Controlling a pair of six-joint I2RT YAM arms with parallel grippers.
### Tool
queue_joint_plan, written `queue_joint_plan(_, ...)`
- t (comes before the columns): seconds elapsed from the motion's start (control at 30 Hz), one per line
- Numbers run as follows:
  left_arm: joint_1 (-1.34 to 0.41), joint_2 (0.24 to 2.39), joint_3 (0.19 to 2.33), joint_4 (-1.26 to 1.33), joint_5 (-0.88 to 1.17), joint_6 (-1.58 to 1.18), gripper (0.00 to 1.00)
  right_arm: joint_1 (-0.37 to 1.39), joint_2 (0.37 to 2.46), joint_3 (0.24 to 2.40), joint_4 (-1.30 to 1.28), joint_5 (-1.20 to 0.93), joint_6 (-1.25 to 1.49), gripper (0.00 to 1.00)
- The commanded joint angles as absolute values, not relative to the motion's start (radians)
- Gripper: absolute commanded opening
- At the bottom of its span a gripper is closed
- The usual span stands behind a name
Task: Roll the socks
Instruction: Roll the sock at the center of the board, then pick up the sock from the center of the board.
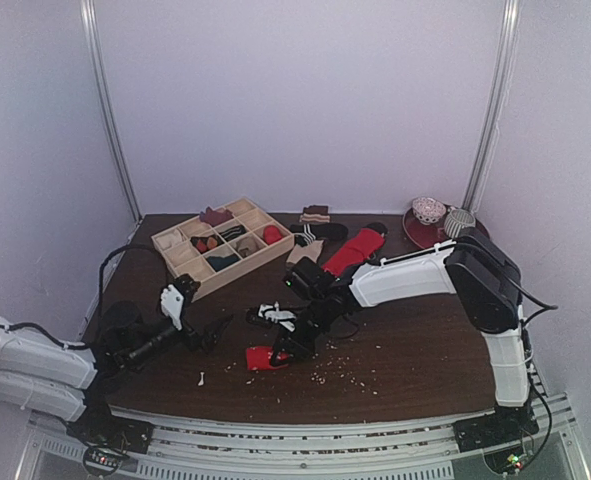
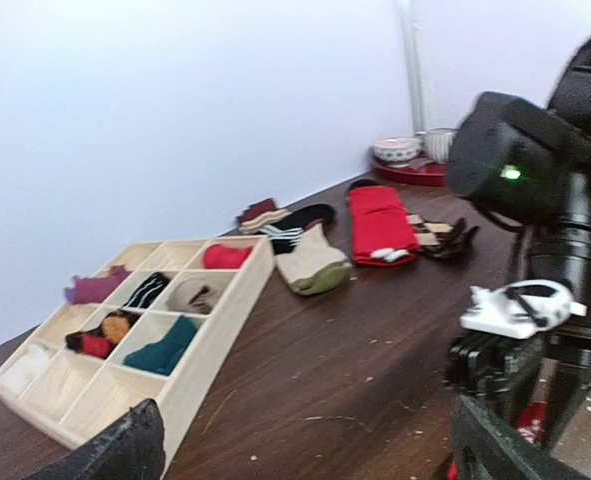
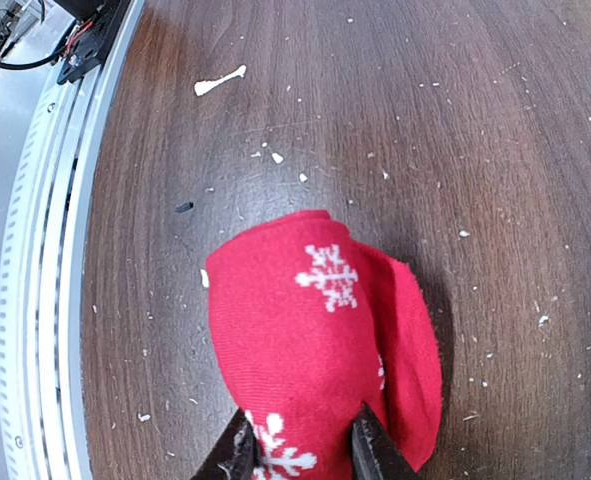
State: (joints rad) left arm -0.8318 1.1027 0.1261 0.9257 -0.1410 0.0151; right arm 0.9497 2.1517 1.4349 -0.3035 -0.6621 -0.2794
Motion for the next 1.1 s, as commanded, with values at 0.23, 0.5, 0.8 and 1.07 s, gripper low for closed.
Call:
queue_joint_plan(0.23, -0.825, 0.993, 0.205, 0.687, 0.009, -0.013, 0.98, 0.943, 2.286, 1.327, -0.573, -0.498, -0.237, 0.27)
queue_joint_plan(0.5, -0.862, 1.116, 0.234, 0.597, 0.272, -0.149, 0.98, 0.944, 2.284, 1.319, -0.576, -0.492, -0.239, 0.27)
queue_joint_plan(0.8, -0.862, 1.325, 0.294, 0.632, 0.305, -0.179, 0.96, 0.944, 2.276, 1.309, -0.564, -0.489, -0.233, 0.27)
queue_joint_plan(1.07, -0.862, 1.538, 0.349, 0.803, 0.368, -0.232, 0.93, 0.944, 2.272, 1.299, -0.558, -0.488, -0.234, 0.27)
